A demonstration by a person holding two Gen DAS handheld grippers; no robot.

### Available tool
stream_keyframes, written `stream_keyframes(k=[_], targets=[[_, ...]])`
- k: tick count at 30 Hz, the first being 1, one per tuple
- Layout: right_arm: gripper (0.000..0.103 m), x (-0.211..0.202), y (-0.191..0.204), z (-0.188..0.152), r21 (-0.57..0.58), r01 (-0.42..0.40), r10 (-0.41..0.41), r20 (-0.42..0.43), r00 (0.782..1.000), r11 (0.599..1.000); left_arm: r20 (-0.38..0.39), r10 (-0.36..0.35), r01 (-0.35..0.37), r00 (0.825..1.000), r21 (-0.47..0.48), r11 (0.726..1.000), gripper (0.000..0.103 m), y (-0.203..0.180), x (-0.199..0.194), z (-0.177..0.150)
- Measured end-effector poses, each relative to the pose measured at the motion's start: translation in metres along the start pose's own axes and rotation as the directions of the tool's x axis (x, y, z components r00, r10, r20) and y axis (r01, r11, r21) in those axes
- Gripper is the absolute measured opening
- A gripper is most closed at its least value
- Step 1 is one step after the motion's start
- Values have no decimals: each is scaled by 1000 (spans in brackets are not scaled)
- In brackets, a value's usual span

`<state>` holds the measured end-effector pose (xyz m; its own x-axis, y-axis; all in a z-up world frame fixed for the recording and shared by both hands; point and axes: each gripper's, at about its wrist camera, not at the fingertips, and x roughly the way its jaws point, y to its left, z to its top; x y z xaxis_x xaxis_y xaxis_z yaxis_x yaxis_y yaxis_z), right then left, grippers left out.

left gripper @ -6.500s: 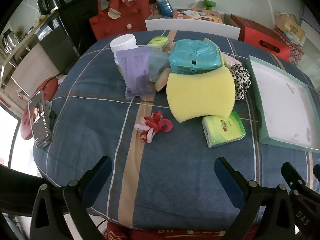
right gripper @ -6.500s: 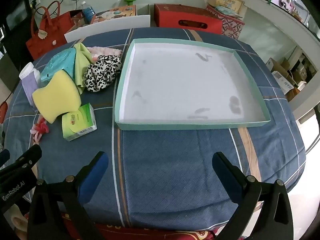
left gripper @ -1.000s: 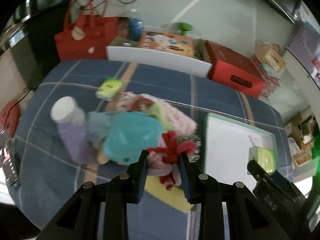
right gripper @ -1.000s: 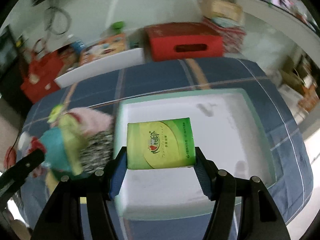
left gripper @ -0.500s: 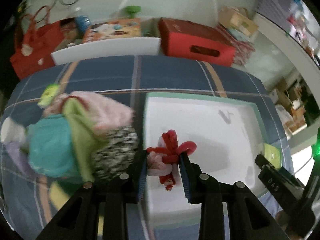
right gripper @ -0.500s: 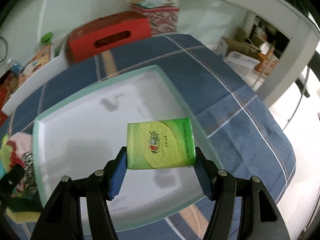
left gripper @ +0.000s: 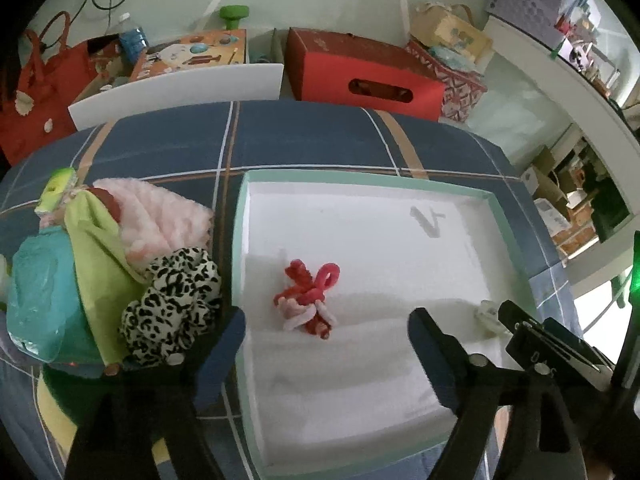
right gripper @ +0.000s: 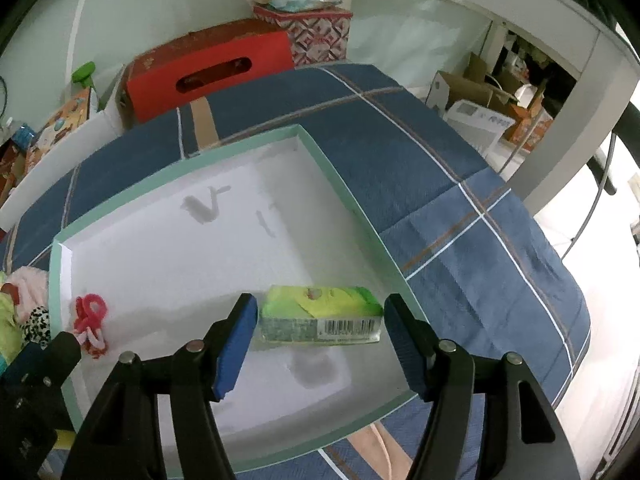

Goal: Organize soft objects
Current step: 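Withdraw the left tool from the tray while the right tool reaches for the yellow-green sponge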

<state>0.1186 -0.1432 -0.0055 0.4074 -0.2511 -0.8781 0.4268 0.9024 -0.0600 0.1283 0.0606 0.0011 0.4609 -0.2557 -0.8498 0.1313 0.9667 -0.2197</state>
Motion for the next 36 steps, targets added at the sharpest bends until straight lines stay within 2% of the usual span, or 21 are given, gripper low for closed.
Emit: stream_keyframes(k=[4, 14, 16, 21, 23, 24, 25, 29, 34, 36], targets=[[67, -13, 2, 1, -5, -10, 11, 42, 999, 1000, 43, -12, 12, 999, -3, 1000, 103, 1, -14, 0], [68, -46, 15, -6, -53, -84, 89, 116, 989, 995, 155, -25, 37, 988, -76, 996, 103, 24, -64, -4], [68, -55, 20, -8, -69, -123, 131, 129, 983, 990, 181, -11, 29, 983, -95, 995, 103, 35, -77, -7], [68, -76, 39, -16, -123, -207, 226, 160, 961, 970, 235, 90, -48, 968, -178, 983, 103, 70, -107, -12], [71, -85, 52, -21, -158, -254, 279, 162, 947, 954, 236, 145, -92, 961, -223, 971, 103, 88, -114, -16], [82, -89, 58, -24, -177, -270, 298, 162, 941, 947, 235, 175, -114, 956, -251, 961, 103, 99, -119, -18], [85, -94, 65, -27, -199, -285, 319, 165, 933, 937, 232, 195, -128, 953, -273, 953, 103, 109, -122, -21], [86, -108, 94, -42, -286, -332, 388, 165, 907, 899, 197, 299, -215, 934, -361, 908, 103, 146, -132, -37], [88, -116, 132, -67, -405, -389, 464, 105, 879, 828, 171, 337, -233, 926, -444, 865, 103, 180, -137, -58], [88, -118, 146, -79, -442, -423, 499, 65, 864, 791, 164, 351, -245, 922, -455, 856, 103, 187, -138, -63]])
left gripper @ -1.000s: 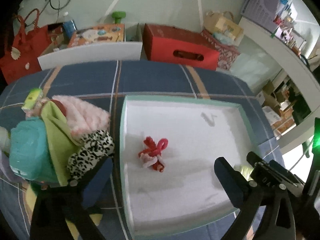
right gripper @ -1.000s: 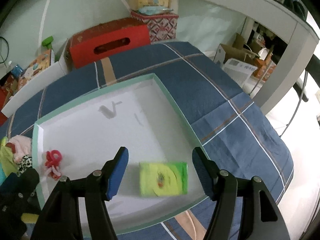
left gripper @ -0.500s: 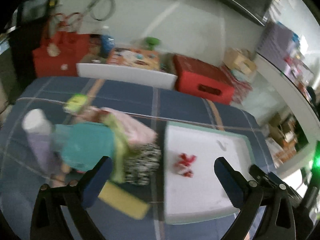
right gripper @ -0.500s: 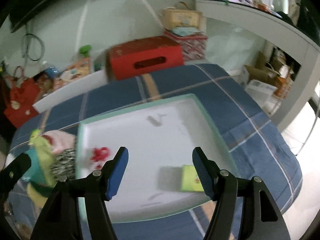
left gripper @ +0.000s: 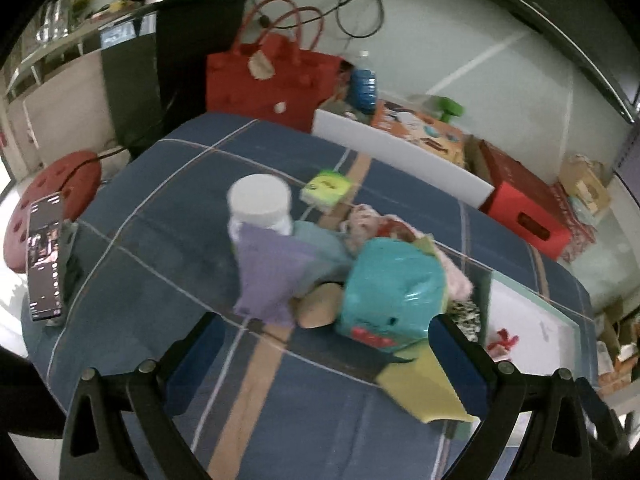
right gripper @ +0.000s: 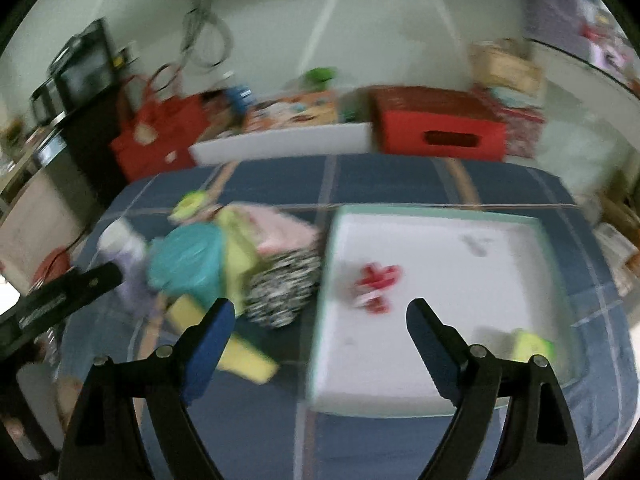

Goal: Organize soft objects
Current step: 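Withdraw the left tool from the tray while the right tool reaches for the yellow-green sponge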

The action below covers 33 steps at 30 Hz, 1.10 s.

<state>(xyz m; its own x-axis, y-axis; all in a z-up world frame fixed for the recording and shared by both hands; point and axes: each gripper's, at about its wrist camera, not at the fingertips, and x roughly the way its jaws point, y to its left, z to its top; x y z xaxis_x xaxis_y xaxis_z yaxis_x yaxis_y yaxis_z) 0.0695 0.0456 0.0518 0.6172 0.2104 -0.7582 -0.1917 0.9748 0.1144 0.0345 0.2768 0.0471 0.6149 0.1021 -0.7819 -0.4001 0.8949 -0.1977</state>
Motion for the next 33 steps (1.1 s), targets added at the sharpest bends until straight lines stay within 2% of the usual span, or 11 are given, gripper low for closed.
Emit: stream_keyframes(k=[2, 9, 19, 24, 29, 31, 32, 33], targets=[[88, 6, 15, -5, -32, -34, 33, -23, 999, 999, -3, 17, -17, 1000, -9, 1000, 103, 6, 1, -1], [88, 24, 52, -18, -159, -66, 56, -69, 996, 985, -29, 53, -54, 998, -14, 998, 103, 17, 10, -3], [88, 55, 53, -25, -150, -106, 85, -143, 986, 983, -155, 54, -76, 986, -137, 988, 103, 47, 46, -11], [88, 63, 57, -25, -166, -101, 78, -137, 987, 981, -197, 82, -115, 977, -164, 980, 103, 58, 60, -15], [88, 62, 57, -24, -163, -110, 92, -119, 989, 980, -212, 77, -118, 974, -188, 975, 103, 63, 62, -19], [86, 60, 56, -24, -156, -123, 107, -108, 988, 980, -219, 76, -118, 973, -184, 976, 103, 64, 64, -19], [82, 59, 56, -24, -150, -130, 115, -106, 988, 980, -219, 79, -119, 973, -179, 977, 103, 63, 64, -19], [72, 59, 55, -23, -146, -133, 118, -107, 987, 980, -218, 80, -119, 973, -176, 977, 103, 62, 63, -19]])
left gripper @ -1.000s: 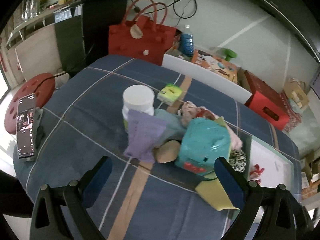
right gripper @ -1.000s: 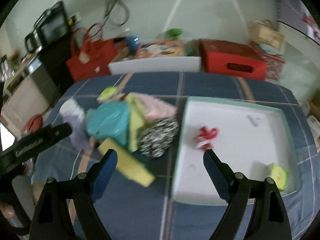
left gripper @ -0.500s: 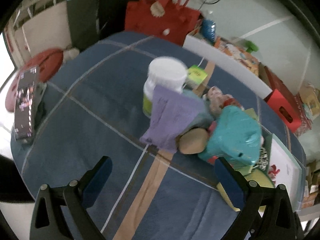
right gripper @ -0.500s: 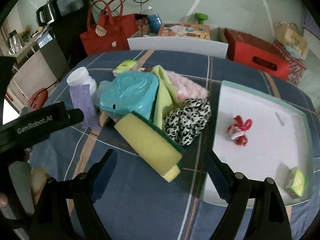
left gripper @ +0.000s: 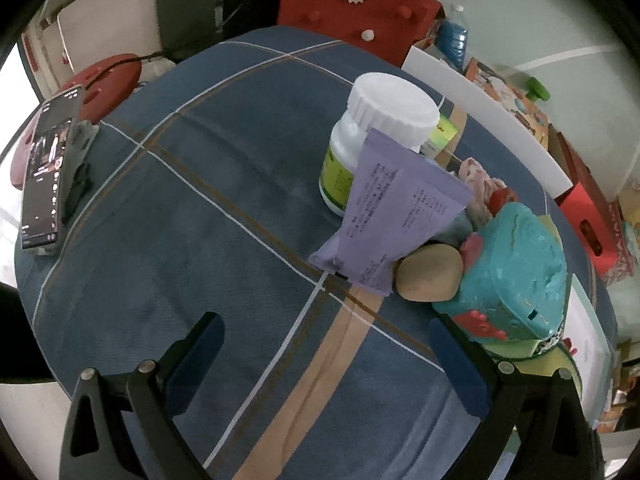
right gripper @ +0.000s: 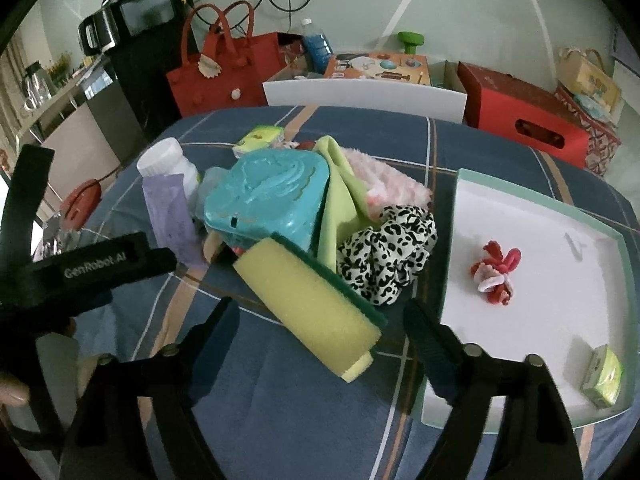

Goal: Organize soft objects
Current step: 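Withdraw the left tool from the tray while the right tool reaches for the yellow-green sponge, then grasp the yellow-green sponge with the right tool while the left tool grasps the purple packet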

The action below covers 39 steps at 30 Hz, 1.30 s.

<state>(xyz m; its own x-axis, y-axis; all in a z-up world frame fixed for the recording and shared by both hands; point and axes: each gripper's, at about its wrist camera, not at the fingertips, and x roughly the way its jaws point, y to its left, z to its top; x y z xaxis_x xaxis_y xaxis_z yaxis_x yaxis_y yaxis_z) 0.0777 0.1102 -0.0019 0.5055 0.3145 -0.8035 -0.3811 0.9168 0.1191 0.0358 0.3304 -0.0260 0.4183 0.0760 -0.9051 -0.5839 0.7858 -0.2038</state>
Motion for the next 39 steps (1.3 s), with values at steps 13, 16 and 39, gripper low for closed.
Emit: stream_keyframes(k=[13, 16, 39], targets=[[44, -7, 0, 1, 1, -51, 51, 7, 999, 999, -33, -16, 16, 999, 6, 1000, 103, 0, 5, 2], [43, -12, -5, 1, 26, -71, 71, 20, 997, 997, -41, -35, 36, 999, 16, 999, 103, -1, 6, 3], [43, -52, -63, 12, 179, 34, -59, 140, 988, 983, 55, -80, 73, 995, 110, 991, 79, -25, 35, 39]])
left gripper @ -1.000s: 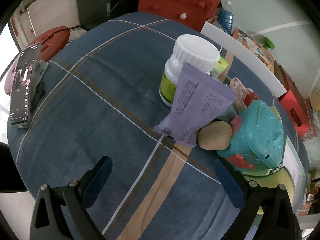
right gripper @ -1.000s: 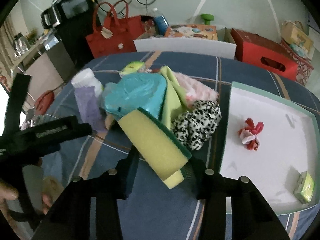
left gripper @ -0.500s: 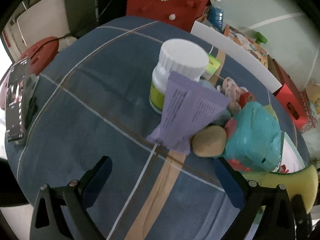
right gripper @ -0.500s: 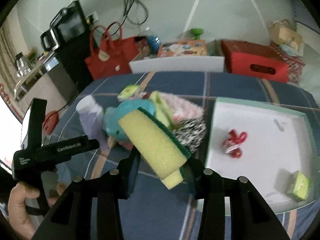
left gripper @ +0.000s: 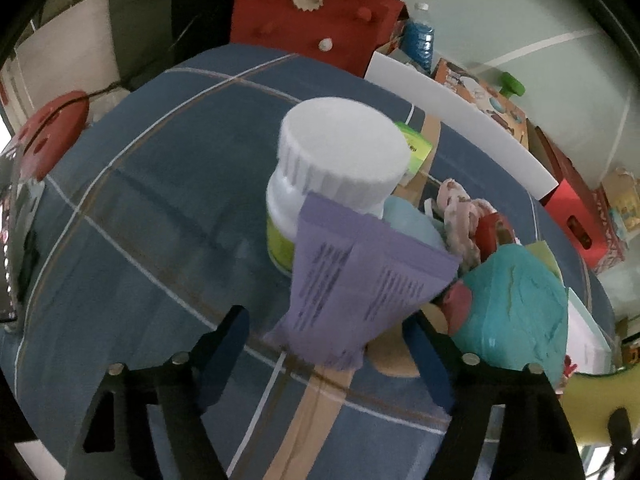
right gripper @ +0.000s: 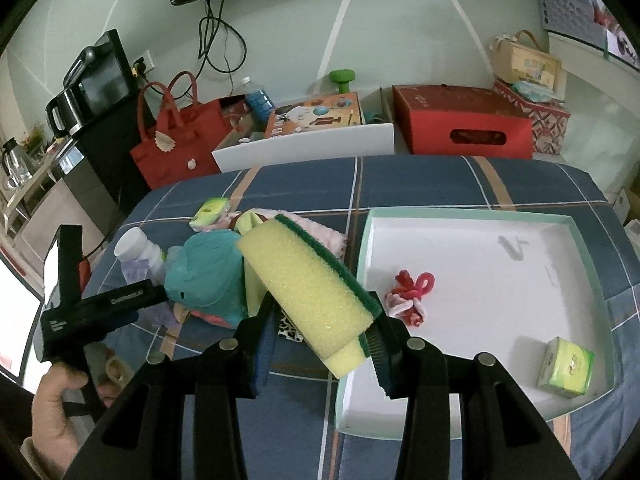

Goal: Organize soft objects
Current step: 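Grasp the yellow-green sponge with the right tool while the left tool grasps the purple packet, then lower the sponge and purple packet into the white tray and open both tools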

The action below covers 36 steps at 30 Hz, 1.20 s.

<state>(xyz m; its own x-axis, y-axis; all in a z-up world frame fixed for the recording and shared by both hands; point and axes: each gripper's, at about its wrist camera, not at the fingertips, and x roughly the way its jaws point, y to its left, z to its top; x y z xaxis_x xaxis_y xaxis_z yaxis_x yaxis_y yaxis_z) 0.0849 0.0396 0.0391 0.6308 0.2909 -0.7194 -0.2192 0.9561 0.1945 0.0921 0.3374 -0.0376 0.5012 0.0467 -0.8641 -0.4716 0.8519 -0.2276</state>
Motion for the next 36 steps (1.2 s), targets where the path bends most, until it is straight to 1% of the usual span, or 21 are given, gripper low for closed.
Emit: stream_keyframes(k=[5, 7, 13, 20, 25, 29, 33, 36], targets=[[43, 0, 0, -1, -2, 2, -2, -2, 1000, 1000, 26, 7, -9, 1000, 50, 999, 66, -9, 7, 0], [43, 0, 0, -1, 1, 4, -4, -5, 1000, 1000, 35, 18, -20, 999, 61, 998, 56, -9, 5, 0], [43, 3, -2, -1, 6, 2, -2, -14, 1000, 1000, 59, 36, -40, 998, 71, 997, 45, -7, 1, -2], [43, 6, -5, -1, 14, 8, -7, -30, 1000, 1000, 95, 28, -35, 995, 73, 997, 44, -3, -22, -6], [43, 5, -6, -1, 19, 9, -8, -24, 1000, 1000, 158, -5, -5, 987, 67, 998, 44, -4, -55, -11], [43, 4, -10, 1, 35, 15, -15, -23, 1000, 999, 198, -32, 12, 980, 102, 995, 44, -17, -79, -16], [43, -1, -16, 4, 40, 65, -65, -7, 998, 997, 216, -67, 34, 974, 156, 987, 44, -37, -96, -20], [43, -4, -27, 8, 71, 96, -96, -4, 995, 993, 224, -96, 49, 970, 206, 977, 44, -56, -108, -23]])
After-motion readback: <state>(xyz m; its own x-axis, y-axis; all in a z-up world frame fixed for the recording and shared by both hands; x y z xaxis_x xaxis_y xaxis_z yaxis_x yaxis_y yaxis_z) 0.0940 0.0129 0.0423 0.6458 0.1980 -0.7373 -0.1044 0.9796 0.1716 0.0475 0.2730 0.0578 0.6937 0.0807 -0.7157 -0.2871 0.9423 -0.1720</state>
